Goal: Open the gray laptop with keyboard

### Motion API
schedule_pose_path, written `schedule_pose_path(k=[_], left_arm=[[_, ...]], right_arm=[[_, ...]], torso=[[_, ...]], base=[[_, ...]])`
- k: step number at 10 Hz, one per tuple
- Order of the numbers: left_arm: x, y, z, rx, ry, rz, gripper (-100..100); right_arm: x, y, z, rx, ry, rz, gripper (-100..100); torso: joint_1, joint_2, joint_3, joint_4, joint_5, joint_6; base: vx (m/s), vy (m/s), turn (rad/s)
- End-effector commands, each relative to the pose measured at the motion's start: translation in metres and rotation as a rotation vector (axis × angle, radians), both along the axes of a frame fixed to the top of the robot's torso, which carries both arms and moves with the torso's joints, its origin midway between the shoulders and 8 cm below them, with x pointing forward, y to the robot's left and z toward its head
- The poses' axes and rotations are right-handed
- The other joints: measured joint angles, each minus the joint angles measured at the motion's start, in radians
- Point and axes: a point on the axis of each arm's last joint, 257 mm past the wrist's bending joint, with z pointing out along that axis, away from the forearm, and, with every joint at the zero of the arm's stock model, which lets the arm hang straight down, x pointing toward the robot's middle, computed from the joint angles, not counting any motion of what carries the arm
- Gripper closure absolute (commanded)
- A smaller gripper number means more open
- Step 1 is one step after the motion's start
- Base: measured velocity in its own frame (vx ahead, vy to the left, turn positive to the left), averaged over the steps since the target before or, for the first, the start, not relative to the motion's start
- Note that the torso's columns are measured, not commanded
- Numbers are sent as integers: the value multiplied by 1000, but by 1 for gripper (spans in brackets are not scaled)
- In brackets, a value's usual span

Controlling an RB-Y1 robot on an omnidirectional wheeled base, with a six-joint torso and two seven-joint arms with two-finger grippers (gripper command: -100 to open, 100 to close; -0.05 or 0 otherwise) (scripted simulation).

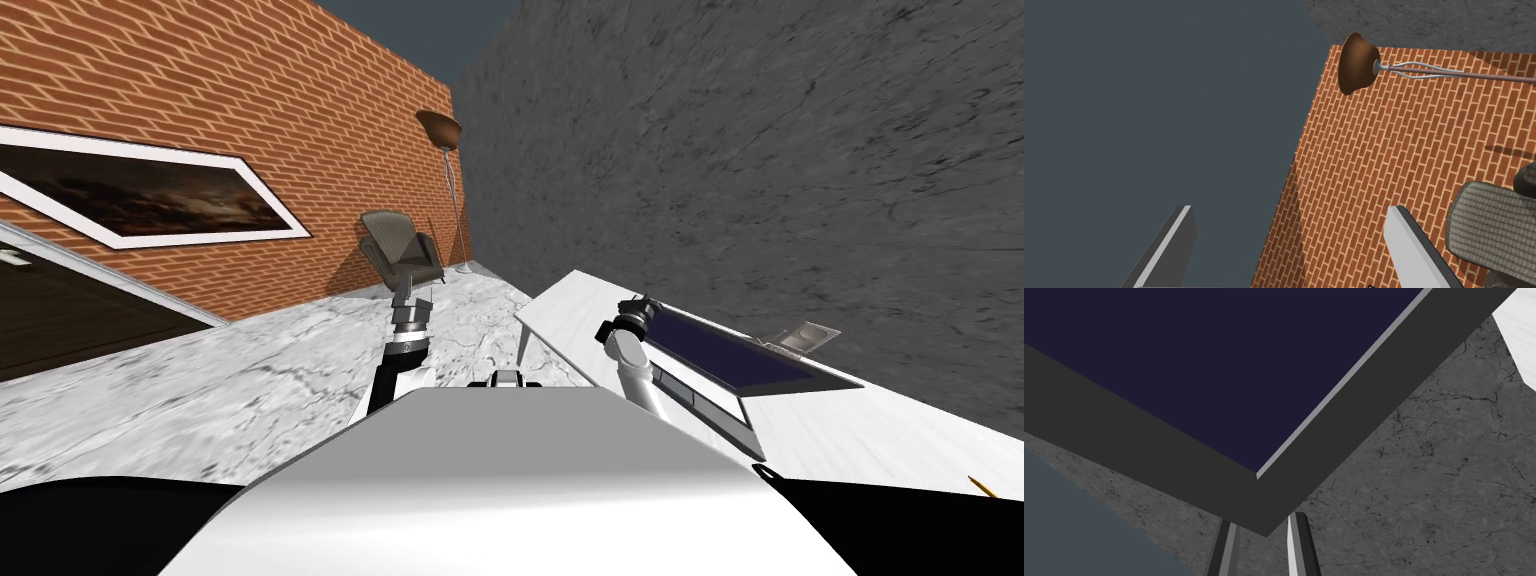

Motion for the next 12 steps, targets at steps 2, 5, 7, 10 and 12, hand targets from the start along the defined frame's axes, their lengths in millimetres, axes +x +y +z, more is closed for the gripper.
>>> schedule_pose_path(k=[2,5,7,10,12], left_arm=[[0,0,0,0,0,0,0],[0,0,0,0,0,0,0],[0,0,0,0,0,0,0],[0,0,0,0,0,0,0],[0,0,0,0,0,0,0]], right_arm=[[-34,-12,-8,-17,-3,-63,100],[-41,-11,-8,-69,25,-79,100],[-70,-22,-8,-68,3,-125,100],[-75,-18,-6,-132,37,-139,100],[-81,-9,-18,-126,29,-148,100]], torso=[[1,-1,-1,2,3,1],[1,0,0,1,0,1],[3,1,1,2,2,1],[-1,7,4,5,2,6],[3,7,4,6,4,2]], base=[[-7,-10,133],[-8,-22,46],[-1,-7,157],[-5,-14,43],[7,-17,63]])
